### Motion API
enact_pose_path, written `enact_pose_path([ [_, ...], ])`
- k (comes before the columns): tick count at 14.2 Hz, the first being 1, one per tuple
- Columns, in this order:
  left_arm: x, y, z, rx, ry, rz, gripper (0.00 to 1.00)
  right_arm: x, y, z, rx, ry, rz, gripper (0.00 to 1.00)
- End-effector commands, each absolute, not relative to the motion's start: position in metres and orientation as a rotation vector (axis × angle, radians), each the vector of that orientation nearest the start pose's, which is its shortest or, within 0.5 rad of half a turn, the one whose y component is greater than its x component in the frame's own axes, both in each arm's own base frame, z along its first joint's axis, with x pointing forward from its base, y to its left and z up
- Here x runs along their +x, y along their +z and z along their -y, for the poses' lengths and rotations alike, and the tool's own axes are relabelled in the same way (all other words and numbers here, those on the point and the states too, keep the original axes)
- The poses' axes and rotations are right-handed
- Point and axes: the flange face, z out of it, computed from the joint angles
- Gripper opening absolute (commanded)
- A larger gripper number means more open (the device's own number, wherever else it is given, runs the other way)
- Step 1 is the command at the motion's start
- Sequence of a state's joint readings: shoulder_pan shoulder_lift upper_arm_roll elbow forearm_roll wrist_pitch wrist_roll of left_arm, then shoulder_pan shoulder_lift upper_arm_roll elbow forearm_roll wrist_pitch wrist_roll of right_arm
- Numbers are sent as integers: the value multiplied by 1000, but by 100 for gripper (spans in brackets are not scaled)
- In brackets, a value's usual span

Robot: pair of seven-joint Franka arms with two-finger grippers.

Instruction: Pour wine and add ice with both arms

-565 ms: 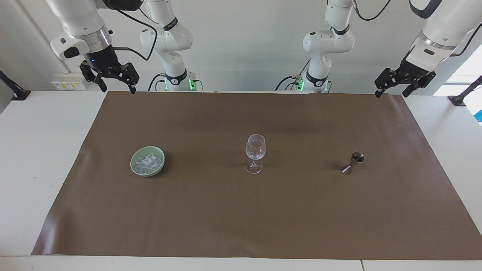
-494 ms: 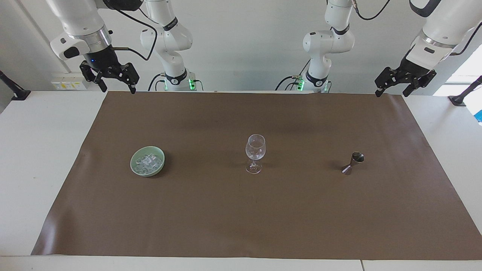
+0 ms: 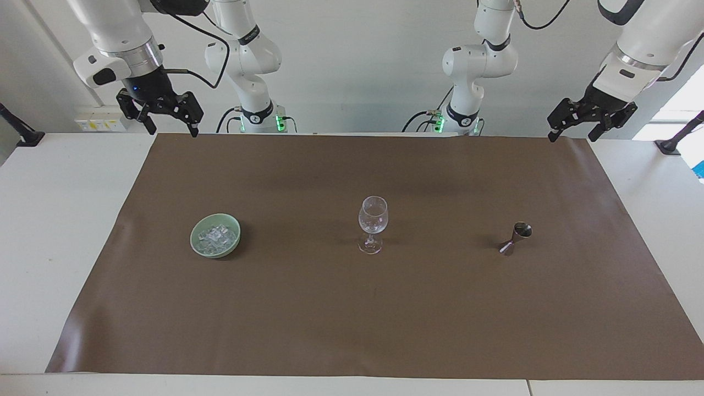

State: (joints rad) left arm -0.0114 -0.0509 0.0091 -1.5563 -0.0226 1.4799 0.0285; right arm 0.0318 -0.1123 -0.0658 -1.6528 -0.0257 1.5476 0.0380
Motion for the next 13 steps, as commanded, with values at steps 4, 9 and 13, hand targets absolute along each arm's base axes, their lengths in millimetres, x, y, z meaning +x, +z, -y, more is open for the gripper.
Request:
enact_pose_path([
  [4, 526, 652, 5, -3172, -18, -75, 100, 507, 645, 23, -3142, -4, -81, 100],
  [9, 527, 650, 4, -3172, -21, -73, 100, 507, 644, 23, -3142, -2, -81, 100],
  [13, 527, 650, 6, -3172, -35, -72, 100, 507, 645, 23, -3142, -4, -79, 100],
])
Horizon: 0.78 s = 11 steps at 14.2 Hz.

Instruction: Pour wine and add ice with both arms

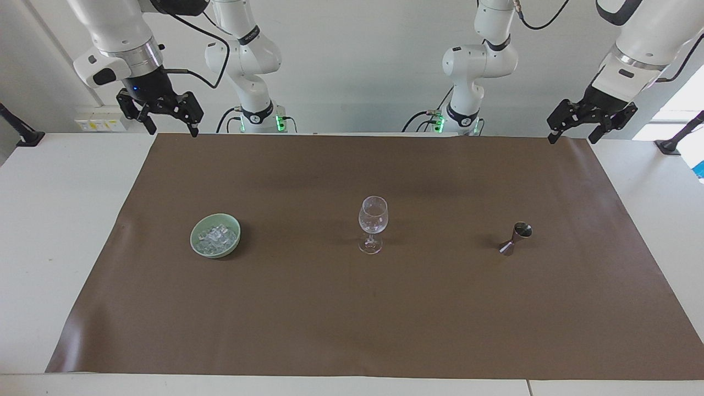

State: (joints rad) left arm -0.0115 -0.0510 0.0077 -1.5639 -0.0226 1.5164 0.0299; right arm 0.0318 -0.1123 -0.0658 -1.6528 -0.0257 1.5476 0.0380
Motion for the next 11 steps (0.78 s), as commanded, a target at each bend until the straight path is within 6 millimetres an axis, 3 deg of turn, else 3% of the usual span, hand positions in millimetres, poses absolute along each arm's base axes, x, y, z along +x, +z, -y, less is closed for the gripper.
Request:
enact_pose_path([
  [1, 527, 648, 5, -3172, -30, -70, 100, 507, 644, 23, -3142, -2, -81, 100],
  [11, 532, 652, -1, -3176, -62, -29, 100, 507, 645, 23, -3142, -4, -82, 100],
])
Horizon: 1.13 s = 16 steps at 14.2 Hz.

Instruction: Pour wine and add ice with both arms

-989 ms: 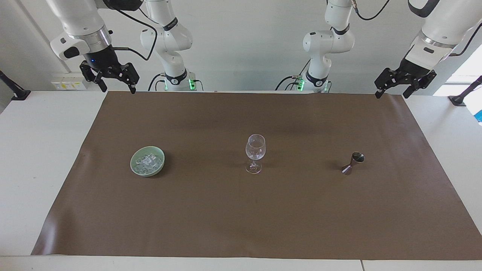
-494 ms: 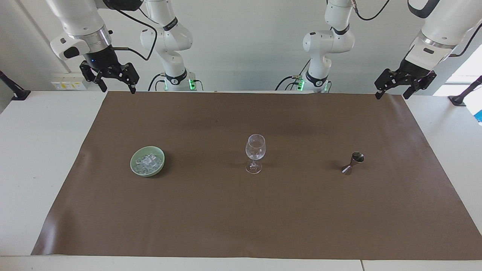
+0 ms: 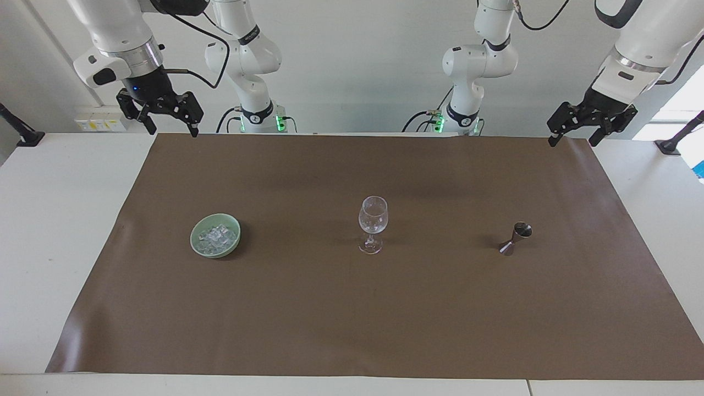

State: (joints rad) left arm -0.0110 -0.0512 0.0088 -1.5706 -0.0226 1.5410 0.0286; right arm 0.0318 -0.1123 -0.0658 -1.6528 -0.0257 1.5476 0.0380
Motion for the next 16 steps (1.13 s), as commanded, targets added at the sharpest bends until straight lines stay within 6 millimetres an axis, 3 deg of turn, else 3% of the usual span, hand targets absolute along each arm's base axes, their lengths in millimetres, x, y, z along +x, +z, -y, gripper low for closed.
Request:
enact_pose_path([
  [1, 533, 652, -3, -3189, -55, -13, 100, 507, 645, 23, -3142, -4, -82, 100],
  [7, 541, 652, -21, -3234, -26, 271, 100, 507, 645, 23, -3142, -4, -82, 100],
  [10, 552, 643, -62, -3276, 31, 534, 100, 507, 644, 23, -3142, -2, -79, 100],
  [16, 603, 619, -91, -3252, 242, 1126, 100, 507, 644, 23, -3142, -2, -81, 100],
])
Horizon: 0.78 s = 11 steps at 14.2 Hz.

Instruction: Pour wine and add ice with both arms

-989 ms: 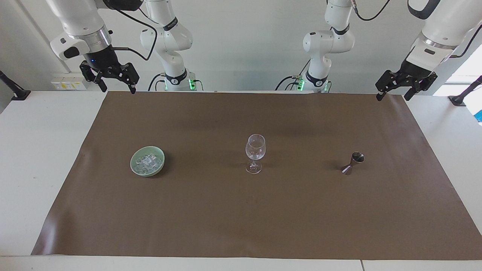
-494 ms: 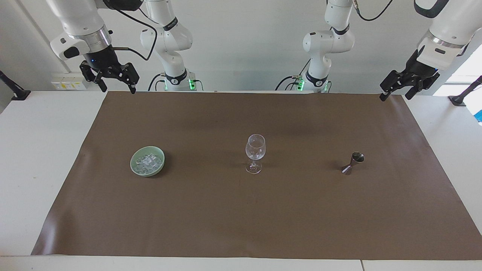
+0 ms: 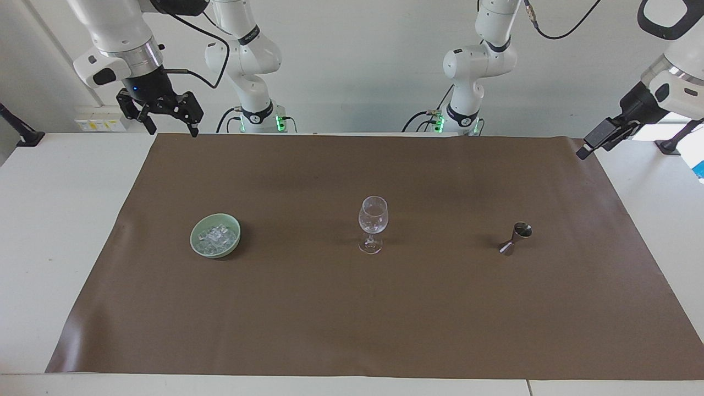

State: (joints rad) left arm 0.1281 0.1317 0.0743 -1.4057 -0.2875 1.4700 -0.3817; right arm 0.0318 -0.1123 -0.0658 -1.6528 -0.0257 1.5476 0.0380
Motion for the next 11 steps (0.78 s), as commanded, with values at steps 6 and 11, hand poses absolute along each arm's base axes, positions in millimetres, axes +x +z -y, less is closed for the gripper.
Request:
enact_pose_path([
  [6, 633, 570, -103, -3072, 524, 1866, 100, 507, 644, 23, -3142, -2, -81, 100],
  [11, 641, 527, -130, -2819, 824, 2371, 100, 507, 644, 23, -3142, -2, -81, 100],
])
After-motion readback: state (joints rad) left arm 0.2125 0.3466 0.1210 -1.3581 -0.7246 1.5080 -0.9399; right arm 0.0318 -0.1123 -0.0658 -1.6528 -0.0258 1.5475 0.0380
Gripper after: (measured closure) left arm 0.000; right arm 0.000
